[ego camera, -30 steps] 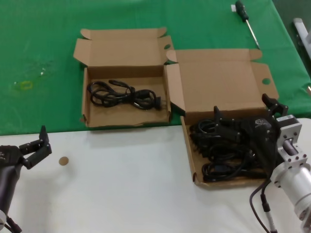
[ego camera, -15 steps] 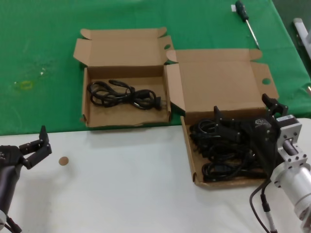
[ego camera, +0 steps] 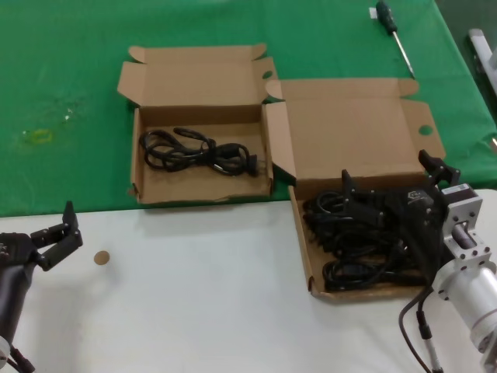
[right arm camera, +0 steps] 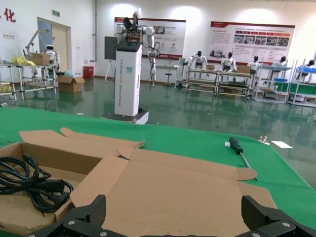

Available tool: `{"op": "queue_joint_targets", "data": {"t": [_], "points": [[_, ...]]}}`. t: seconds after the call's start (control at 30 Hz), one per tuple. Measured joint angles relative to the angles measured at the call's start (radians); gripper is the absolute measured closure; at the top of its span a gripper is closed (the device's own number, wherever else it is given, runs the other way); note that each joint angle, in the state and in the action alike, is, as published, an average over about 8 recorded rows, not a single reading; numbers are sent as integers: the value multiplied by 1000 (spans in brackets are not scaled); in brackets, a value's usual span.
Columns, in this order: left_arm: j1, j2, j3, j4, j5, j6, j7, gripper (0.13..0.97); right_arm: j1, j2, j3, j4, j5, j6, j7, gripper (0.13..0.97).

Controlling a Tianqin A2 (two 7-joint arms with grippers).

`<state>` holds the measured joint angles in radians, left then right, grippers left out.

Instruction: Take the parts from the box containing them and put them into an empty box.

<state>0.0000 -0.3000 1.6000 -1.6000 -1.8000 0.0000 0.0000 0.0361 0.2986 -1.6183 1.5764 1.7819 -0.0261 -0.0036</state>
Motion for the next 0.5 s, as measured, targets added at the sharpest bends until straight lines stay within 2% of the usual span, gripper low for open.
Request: {"op": "queue_joint_targets", "data": {"t": [0.5], "points": [[0, 0, 0, 0, 0, 0, 0, 132, 0, 0, 0, 0, 0, 0, 0, 129]]}}
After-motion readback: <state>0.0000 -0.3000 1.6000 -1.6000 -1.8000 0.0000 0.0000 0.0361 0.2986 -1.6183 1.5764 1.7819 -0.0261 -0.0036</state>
